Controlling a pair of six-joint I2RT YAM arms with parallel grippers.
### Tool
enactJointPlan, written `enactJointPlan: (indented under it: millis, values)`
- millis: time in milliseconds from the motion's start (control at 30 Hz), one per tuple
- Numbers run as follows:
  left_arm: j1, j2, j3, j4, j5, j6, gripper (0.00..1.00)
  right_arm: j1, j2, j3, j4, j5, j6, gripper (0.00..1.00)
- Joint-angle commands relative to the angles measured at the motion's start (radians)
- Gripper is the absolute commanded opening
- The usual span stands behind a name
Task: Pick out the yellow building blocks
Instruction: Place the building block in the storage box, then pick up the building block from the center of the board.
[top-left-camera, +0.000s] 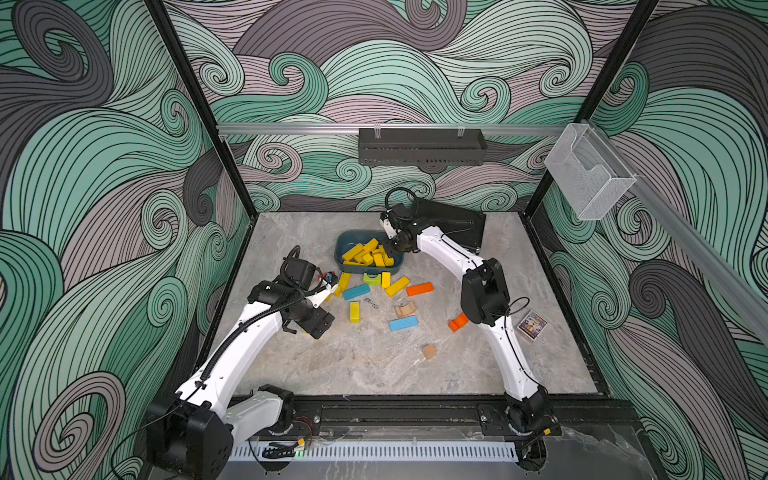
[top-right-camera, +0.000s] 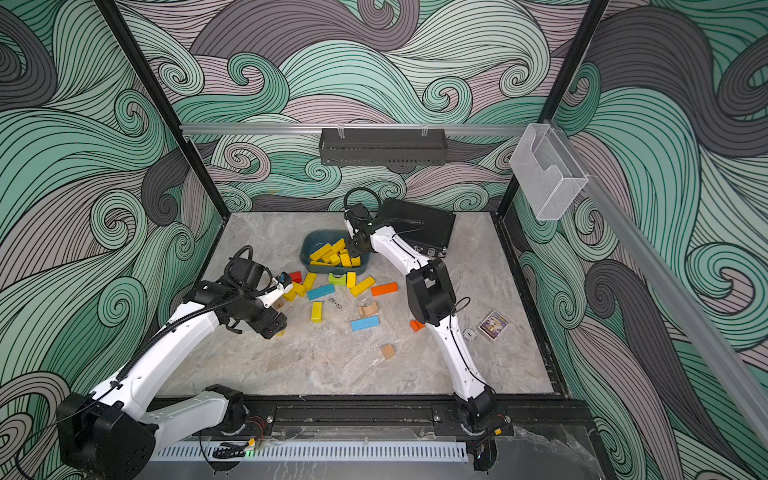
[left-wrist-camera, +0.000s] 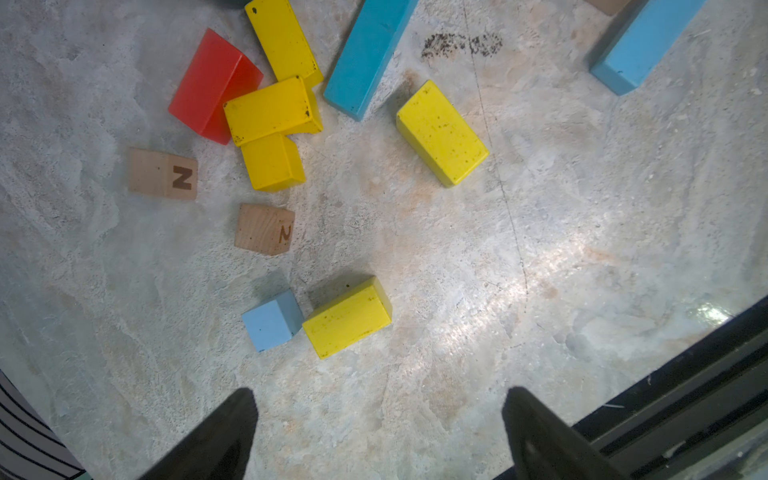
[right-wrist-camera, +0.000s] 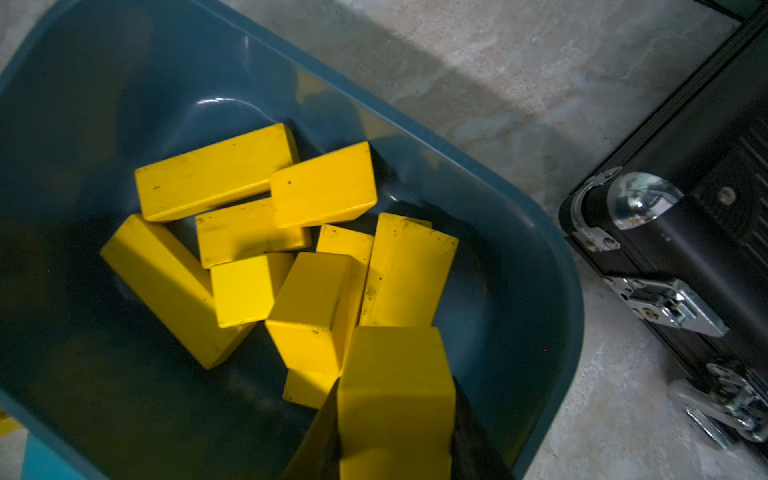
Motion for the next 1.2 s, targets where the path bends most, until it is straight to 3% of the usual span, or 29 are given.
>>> enactJointPlan:
  millis: [0, 333, 667, 967, 1167]
  values:
    - [0.009, 0.033, 0.012, 0.012, -0.027, 0.008, 0.94, 0.001, 0.014, 0.039, -0.021, 0.007, -0.015, 0.29]
    - [0.011, 0.092, 0.03, 0.029, -0.041, 0.003, 0.94, 0.002, 0.033, 0.056, -0.023, -0.007, -0.021, 0.48]
    - [0.013, 0.119, 0.06, 0.041, -0.06, 0.016, 0.94, 0.001, -0.119, -0.022, -0.036, 0.003, -0.03, 0.51]
    - [0.021, 0.2, 0.077, 0.087, -0.044, 0.005, 0.94, 0.027, -0.354, -0.287, -0.036, -0.038, 0.037, 0.5]
    - [0.033, 0.283, 0.111, 0.147, -0.032, 0.007, 0.94, 0.091, -0.518, -0.552, -0.025, 0.027, 0.045, 0.5]
